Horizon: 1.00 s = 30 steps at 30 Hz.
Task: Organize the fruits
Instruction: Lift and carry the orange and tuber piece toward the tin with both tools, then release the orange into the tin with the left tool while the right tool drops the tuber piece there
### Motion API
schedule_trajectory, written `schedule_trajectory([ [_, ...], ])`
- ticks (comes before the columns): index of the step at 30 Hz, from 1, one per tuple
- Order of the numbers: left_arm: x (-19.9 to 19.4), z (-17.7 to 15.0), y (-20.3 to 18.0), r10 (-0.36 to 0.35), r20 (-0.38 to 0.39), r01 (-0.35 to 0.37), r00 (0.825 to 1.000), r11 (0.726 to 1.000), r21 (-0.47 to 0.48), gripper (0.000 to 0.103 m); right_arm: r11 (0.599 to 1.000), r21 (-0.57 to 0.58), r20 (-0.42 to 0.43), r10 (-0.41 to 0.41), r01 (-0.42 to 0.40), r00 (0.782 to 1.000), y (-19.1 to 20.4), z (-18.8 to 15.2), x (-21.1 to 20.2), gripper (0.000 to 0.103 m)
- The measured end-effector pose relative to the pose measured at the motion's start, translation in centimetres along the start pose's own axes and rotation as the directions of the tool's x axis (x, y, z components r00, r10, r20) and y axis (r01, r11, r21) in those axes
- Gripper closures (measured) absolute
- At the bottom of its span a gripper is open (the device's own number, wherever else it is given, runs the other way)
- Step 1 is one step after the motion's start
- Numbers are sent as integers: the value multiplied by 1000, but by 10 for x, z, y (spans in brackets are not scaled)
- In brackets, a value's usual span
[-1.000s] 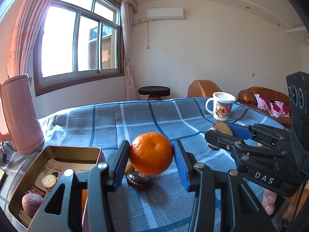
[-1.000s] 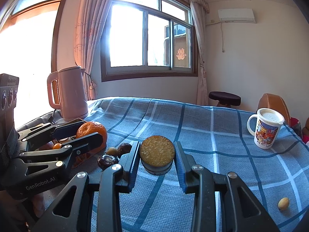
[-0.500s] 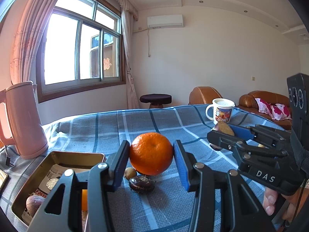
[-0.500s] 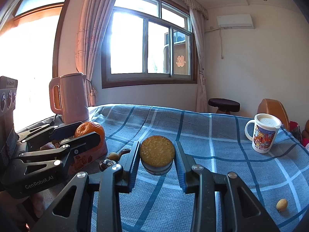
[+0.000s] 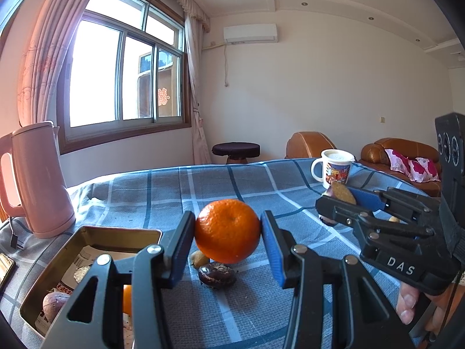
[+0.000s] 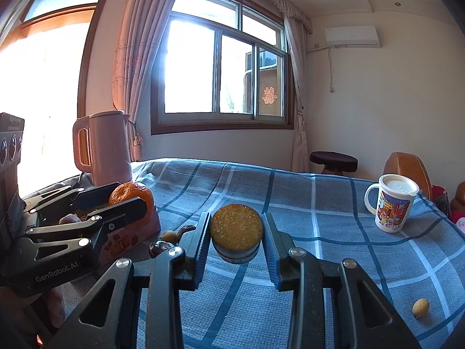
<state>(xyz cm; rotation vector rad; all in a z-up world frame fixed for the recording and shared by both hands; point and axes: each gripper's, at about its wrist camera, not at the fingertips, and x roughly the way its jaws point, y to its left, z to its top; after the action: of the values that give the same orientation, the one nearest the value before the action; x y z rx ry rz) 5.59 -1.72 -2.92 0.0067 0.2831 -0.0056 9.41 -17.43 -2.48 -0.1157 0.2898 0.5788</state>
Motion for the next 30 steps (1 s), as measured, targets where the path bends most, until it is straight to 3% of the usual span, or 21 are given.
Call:
schedule_trajectory([
  [30, -8, -7, 60, 83, -66, -88, 994, 993, -82, 55, 987, -79, -60, 137, -142, 989, 67, 7, 28, 67],
])
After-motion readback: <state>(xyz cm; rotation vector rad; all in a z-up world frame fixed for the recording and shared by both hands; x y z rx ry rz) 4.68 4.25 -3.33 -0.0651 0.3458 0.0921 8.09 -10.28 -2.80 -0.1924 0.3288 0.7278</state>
